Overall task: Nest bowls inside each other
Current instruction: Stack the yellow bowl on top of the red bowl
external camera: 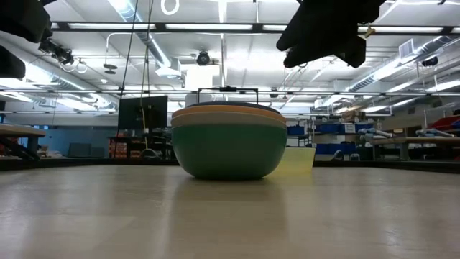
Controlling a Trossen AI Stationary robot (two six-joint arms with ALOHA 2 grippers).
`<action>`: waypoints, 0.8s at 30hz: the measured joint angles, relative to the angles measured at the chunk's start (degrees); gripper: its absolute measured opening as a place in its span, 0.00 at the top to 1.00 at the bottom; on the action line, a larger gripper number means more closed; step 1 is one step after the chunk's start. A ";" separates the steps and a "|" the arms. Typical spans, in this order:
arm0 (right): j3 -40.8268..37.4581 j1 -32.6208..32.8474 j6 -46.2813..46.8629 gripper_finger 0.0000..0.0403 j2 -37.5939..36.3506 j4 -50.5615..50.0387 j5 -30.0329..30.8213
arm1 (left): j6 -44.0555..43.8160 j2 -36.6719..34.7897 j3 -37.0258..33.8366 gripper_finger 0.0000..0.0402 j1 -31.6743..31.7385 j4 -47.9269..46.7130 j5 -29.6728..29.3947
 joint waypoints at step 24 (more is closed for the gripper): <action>4.66 -32.94 -18.34 0.56 -0.02 -28.82 -24.36 | 8.22 -0.28 8.46 0.68 1.25 -1.02 -7.83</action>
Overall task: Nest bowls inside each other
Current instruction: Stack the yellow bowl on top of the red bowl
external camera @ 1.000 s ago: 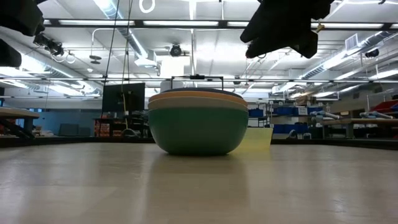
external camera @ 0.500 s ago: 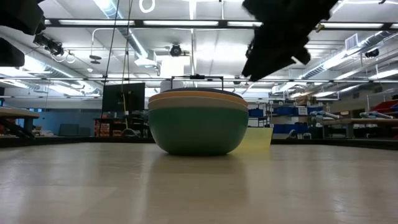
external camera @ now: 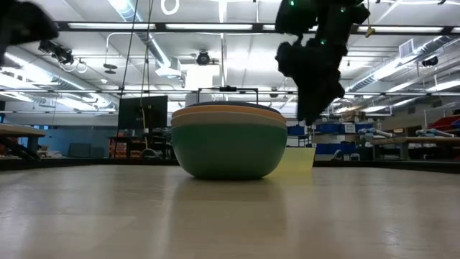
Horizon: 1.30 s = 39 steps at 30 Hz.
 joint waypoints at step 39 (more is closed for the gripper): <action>-11.11 -1.04 -39.79 0.58 0.04 15.49 2.58 | 14.62 -0.04 15.54 0.68 4.39 -8.96 -20.44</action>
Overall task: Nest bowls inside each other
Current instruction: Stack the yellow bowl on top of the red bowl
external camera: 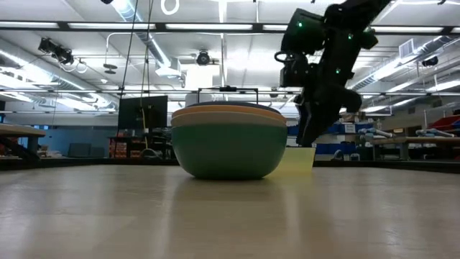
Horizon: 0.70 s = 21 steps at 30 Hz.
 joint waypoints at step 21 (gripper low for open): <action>-8.52 -3.95 3.53 0.96 0.00 12.89 -5.46 | 3.10 0.00 0.00 0.68 4.35 0.21 -0.08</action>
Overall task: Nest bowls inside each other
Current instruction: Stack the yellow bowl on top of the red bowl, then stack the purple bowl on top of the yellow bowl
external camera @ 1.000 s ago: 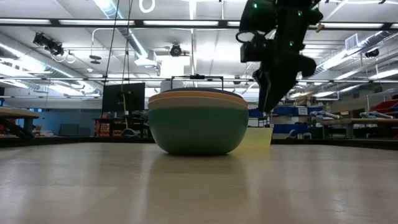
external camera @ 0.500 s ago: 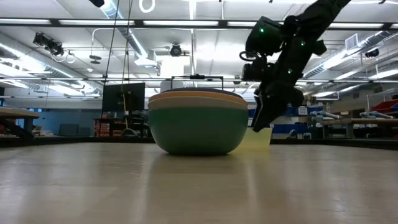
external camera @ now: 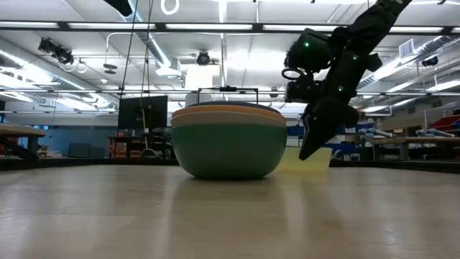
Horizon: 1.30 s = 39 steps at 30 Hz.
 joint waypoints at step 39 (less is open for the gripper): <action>25.80 24.10 21.50 0.70 11.78 1.94 13.38 | -0.46 0.00 -0.04 0.68 -0.66 5.50 0.21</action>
